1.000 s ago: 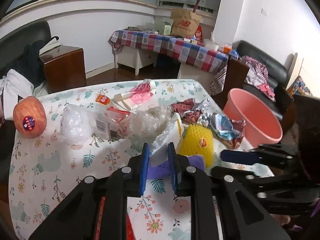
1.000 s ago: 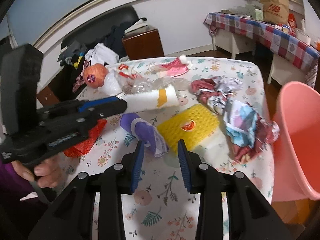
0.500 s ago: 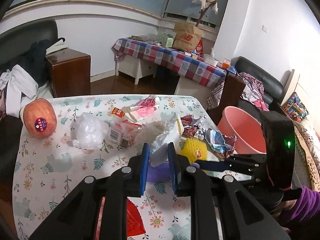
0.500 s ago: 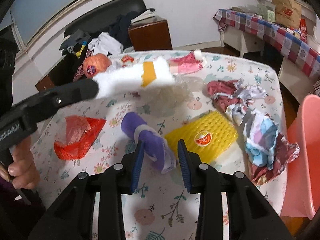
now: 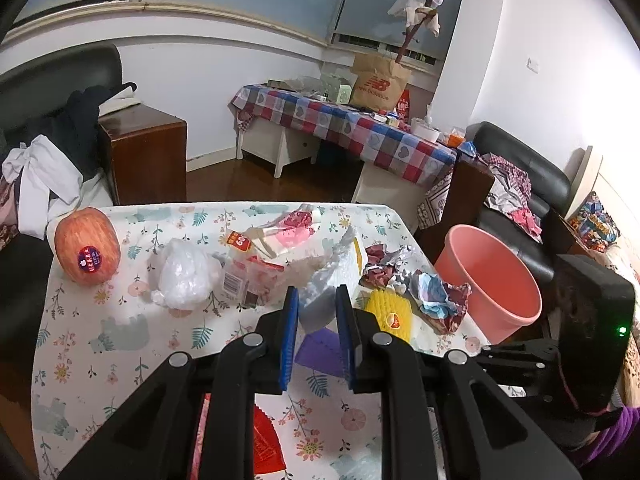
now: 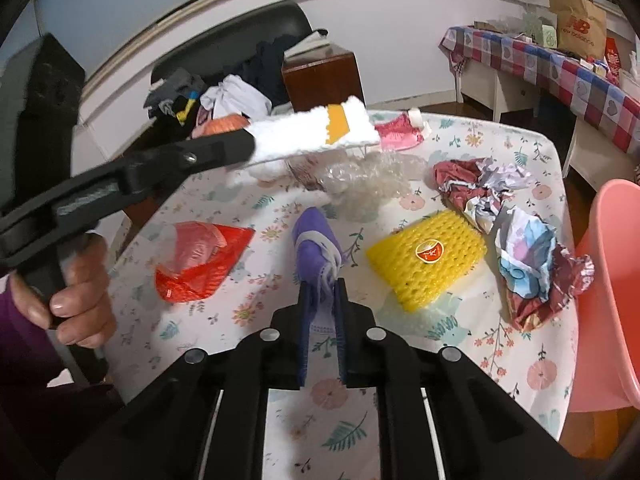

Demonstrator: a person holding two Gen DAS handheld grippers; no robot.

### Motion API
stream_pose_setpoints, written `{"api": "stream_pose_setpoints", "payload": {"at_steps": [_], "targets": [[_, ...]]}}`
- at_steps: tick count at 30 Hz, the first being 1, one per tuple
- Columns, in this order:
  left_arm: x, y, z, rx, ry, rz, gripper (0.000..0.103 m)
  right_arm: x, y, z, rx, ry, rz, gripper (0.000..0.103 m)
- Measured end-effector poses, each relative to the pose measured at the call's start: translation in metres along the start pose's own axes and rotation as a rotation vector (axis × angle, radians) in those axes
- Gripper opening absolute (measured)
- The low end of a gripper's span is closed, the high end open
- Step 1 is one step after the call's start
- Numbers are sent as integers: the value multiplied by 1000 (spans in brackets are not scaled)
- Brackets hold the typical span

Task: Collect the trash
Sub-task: 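Grasp the purple cloth with the right tool, then carry the foil and purple cloth over the bucket and open both tools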

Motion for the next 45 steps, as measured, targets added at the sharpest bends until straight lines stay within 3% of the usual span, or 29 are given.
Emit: {"api": "stream_pose_setpoints", "payload": {"at_steps": [11, 24, 35, 45], "targets": [[5, -4, -11, 10, -6, -18, 18, -7, -57, -24, -46, 91, -156, 11], [23, 9, -74, -48, 48, -53, 18, -34, -117, -94, -227, 321, -315, 11], [33, 44, -158, -146, 173, 1, 18, -61, -139, -144, -399, 494, -344, 11], [29, 86, -210, -171, 268, 94, 18, -73, -132, -173, -469, 598, -301, 12]]}}
Point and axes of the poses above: each gripper's, at about its wrist camera, not at the fingertips, and y roughly the way its jaws point, z to its left, x to its top, the point moved 3 cm from there along y, roughly the way its jaws point, and after that the axes turned 13 degrees about z, right-handed, at the moved point
